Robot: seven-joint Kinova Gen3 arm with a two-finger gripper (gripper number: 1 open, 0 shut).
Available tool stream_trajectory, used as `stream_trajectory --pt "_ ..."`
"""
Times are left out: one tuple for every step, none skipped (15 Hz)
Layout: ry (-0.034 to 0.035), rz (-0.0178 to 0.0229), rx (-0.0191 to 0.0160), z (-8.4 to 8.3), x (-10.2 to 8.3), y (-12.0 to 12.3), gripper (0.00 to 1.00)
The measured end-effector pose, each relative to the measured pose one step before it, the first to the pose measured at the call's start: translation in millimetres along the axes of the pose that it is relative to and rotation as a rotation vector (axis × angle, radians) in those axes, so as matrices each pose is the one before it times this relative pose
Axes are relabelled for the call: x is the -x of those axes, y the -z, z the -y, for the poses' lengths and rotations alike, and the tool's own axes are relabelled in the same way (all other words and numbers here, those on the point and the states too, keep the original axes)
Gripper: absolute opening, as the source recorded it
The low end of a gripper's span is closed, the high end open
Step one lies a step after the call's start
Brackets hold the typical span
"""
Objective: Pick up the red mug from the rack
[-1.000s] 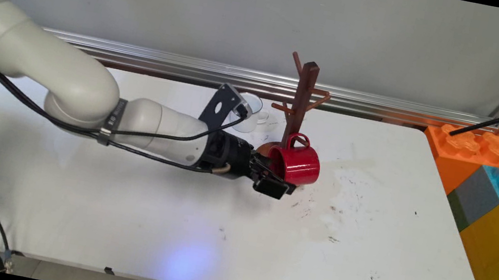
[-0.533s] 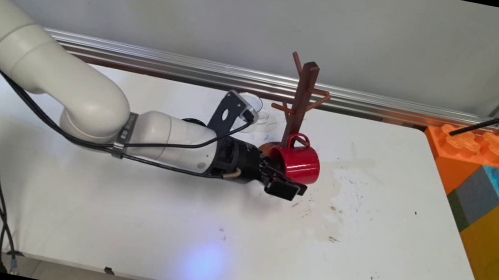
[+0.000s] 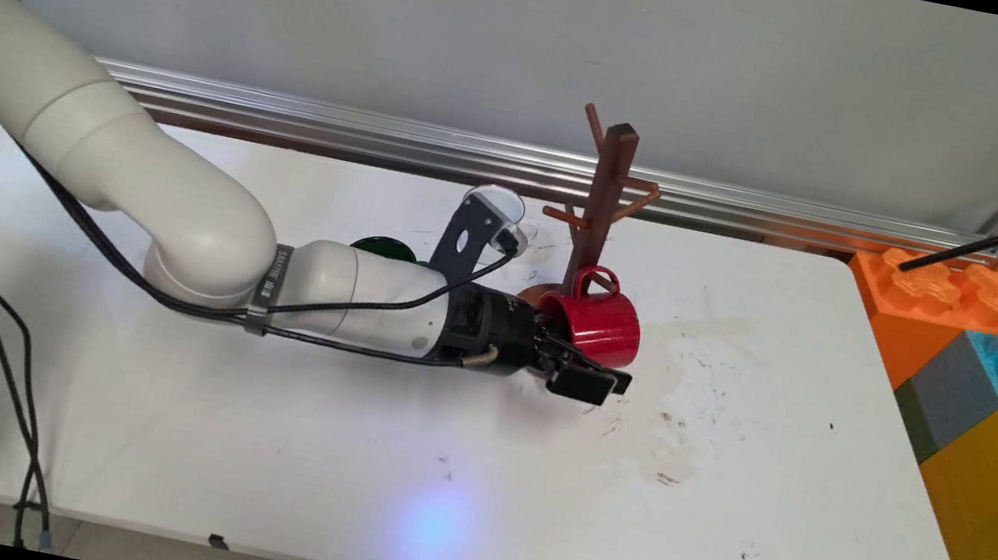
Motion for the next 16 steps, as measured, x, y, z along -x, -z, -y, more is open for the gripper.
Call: stream_trajectory --pt "0.0018 -0.00504 0.00328 -0.2 0.82 -2.13 1.0" --pt "0.00111 -0.00331 0.00159 -0.02 0.43 -1.37 1.0" --pt "0.00141 -0.00437 0.00174 0.16 0.7 -2.04 1.0" --pt "0.00099 -0.00246 0.00092 0.22 0.45 -1.41 1.0" --pt "0.00144 -0.00388 0.00093 0.45 0.61 -1.98 1.0" --pt "0.00097 -0.00242 0.00039 0.38 0.46 -1.22 1.0" --pt "0.00107 -0.00305 0.00081 0.6 0.59 -1.85 1.0" --pt "0.00091 -0.00345 0.00092 0.82 0.74 -2.63 1.0" --pt "0.00096 -0.00238 -0.00018 0.77 0.71 -1.53 1.0" --pt "0.0008 -0.00262 0.00009 0.86 0.65 -1.77 1.0" --pt "0.00027 -0.00116 0.00057 0.73 0.63 -1.43 1.0" --pt "0.00041 -0.00172 -0.00019 0.88 0.76 -1.15 1.0" --pt "0.00024 -0.00062 -0.00015 0.7 0.73 -0.89 1.0" --pt "-0.00003 -0.00079 0.00041 0.75 0.66 -0.91 1.0" --pt "-0.00052 -0.00137 0.00068 0.69 0.63 -0.7 1.0" --pt "-0.00072 -0.00134 0.00076 0.4 0.22 -0.34 1.0"
